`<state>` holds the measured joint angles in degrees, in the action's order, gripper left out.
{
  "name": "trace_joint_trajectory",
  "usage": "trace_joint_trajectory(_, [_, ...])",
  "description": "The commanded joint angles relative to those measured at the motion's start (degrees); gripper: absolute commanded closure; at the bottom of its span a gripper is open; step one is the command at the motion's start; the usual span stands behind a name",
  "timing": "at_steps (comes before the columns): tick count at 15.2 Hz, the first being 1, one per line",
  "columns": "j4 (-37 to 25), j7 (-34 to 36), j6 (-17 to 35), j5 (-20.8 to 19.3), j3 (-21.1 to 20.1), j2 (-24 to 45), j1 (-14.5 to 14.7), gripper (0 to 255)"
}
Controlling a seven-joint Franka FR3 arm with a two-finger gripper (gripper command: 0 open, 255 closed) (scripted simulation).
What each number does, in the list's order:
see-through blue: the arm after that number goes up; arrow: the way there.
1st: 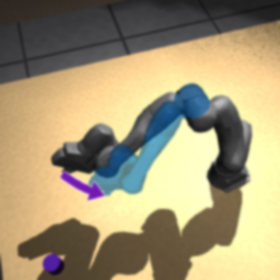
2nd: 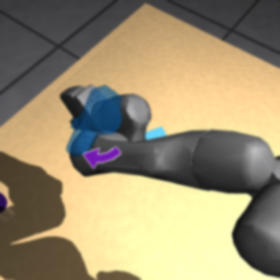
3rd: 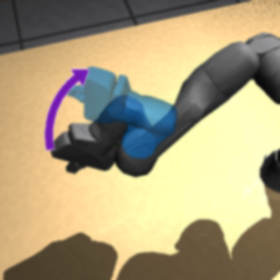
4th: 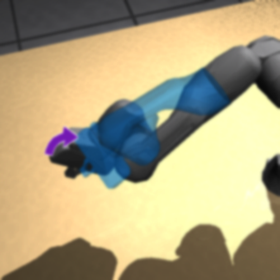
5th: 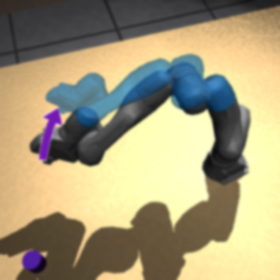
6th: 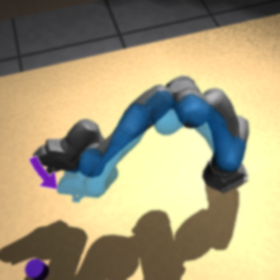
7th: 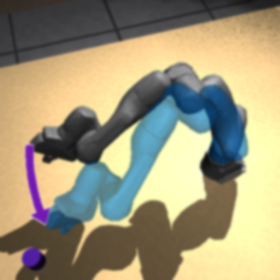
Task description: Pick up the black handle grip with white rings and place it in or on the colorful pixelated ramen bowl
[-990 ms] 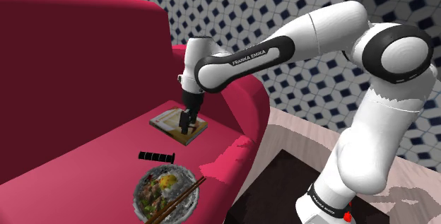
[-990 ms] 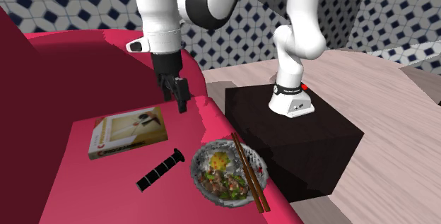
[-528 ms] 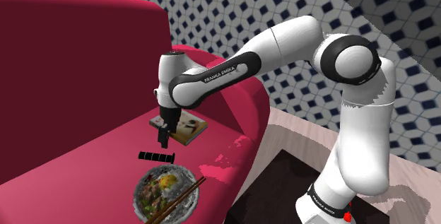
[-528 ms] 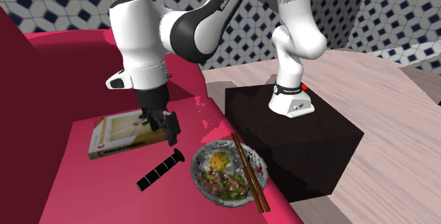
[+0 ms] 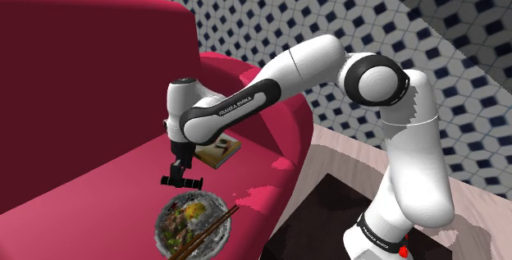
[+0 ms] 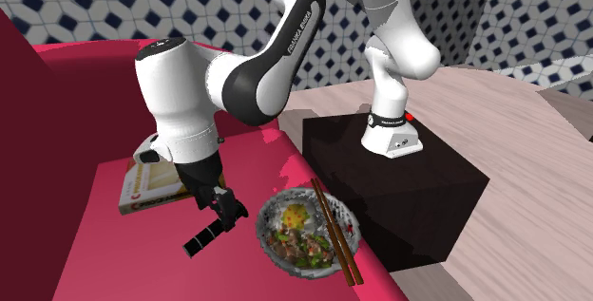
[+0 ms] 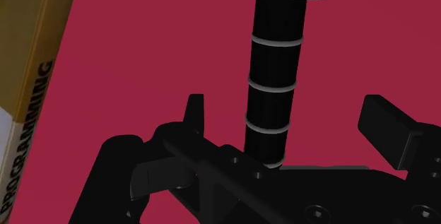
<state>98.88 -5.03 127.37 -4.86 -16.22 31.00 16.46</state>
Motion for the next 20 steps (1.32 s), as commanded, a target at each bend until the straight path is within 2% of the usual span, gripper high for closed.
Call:
trace_joint_trajectory(1, [0.14, 0.06, 1.17, -0.28, 0.18, 1.03, 0.14, 0])
trace_joint_trajectory(3, [0.46, 0.26, 2.63, -0.61, 0.39, 2.18, 0.37, 0])
trace_joint_trajectory(11, [0.46, 0.25, 2.62, -0.60, 0.39, 2.18, 0.37, 0])
trace_joint_trajectory(12, [0.46, 0.25, 2.62, -0.60, 0.39, 2.18, 0.37, 255])
trace_joint_trajectory(20, [0.46, 0.25, 2.62, -0.60, 0.39, 2.18, 0.37, 255])
